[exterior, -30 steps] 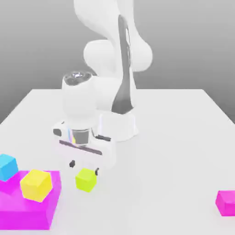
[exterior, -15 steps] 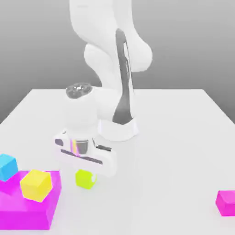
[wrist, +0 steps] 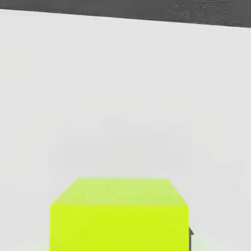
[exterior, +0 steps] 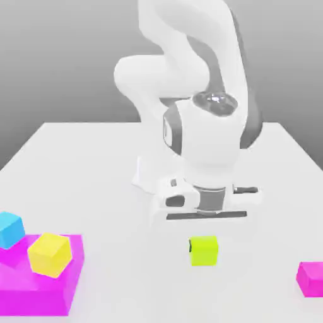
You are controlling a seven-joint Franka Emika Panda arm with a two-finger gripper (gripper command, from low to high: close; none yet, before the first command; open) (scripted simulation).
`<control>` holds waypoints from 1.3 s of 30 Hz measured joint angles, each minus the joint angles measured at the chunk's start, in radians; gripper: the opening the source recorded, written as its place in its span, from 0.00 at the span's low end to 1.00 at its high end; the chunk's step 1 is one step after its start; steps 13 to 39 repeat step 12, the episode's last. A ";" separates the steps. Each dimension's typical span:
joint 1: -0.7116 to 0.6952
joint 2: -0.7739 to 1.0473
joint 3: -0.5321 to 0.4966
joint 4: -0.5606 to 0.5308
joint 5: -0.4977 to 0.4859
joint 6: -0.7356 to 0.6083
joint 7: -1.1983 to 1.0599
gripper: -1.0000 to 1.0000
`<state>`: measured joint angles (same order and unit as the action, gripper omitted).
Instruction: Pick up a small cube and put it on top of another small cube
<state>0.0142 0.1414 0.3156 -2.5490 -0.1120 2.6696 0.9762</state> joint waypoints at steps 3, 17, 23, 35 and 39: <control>0.081 0.042 0.066 0.094 -0.029 -0.056 0.016 0.00; 0.236 0.236 0.042 0.213 -0.178 0.006 0.114 1.00; 0.236 0.236 0.042 0.213 -0.178 0.006 0.114 1.00; 0.236 0.236 0.042 0.213 -0.178 0.006 0.114 1.00; 0.236 0.236 0.042 0.213 -0.178 0.006 0.114 1.00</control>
